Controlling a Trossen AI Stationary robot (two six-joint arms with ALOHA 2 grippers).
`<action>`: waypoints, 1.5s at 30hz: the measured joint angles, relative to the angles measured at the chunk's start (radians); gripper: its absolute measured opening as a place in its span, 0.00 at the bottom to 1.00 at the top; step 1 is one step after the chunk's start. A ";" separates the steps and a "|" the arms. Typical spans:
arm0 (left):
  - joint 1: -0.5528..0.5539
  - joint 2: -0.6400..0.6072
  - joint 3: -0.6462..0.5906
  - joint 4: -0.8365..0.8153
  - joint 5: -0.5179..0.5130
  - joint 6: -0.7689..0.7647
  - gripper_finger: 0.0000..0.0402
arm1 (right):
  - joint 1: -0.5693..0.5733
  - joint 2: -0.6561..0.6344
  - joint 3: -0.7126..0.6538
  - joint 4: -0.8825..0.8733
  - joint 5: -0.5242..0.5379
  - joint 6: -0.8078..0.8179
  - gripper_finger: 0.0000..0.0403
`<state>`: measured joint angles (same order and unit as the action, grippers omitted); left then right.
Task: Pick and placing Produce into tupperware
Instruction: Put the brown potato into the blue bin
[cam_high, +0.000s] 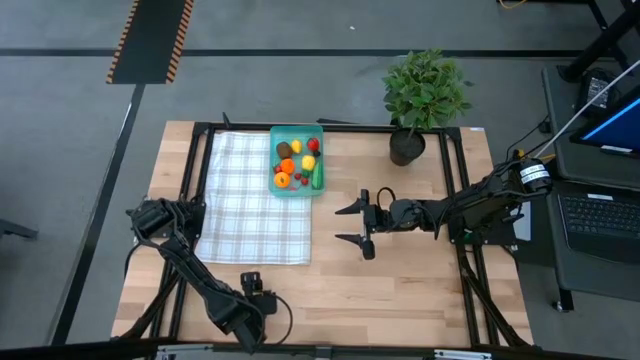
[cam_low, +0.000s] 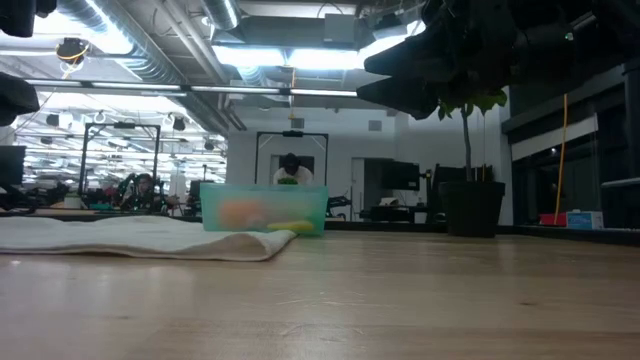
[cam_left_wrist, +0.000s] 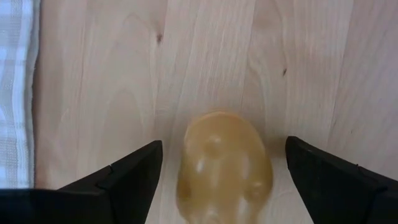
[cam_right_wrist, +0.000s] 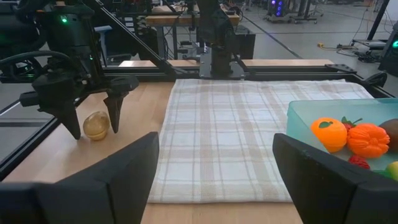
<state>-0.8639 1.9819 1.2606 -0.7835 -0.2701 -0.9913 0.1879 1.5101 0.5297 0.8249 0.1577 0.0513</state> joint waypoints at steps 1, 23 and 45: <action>0.000 0.000 0.000 -0.001 0.007 0.000 0.82 | 0.000 0.000 0.000 0.000 0.000 0.000 0.78; 0.027 0.001 -0.001 -0.002 0.138 -0.025 0.66 | 0.000 0.000 0.000 0.000 0.000 0.009 0.78; 0.058 0.001 0.032 -0.058 0.174 -0.049 0.46 | 0.000 0.000 0.000 -0.035 0.000 0.019 0.78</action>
<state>-0.8062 1.9831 1.2922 -0.8412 -0.0959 -1.0401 0.1883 1.5101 0.5293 0.7898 0.1577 0.0708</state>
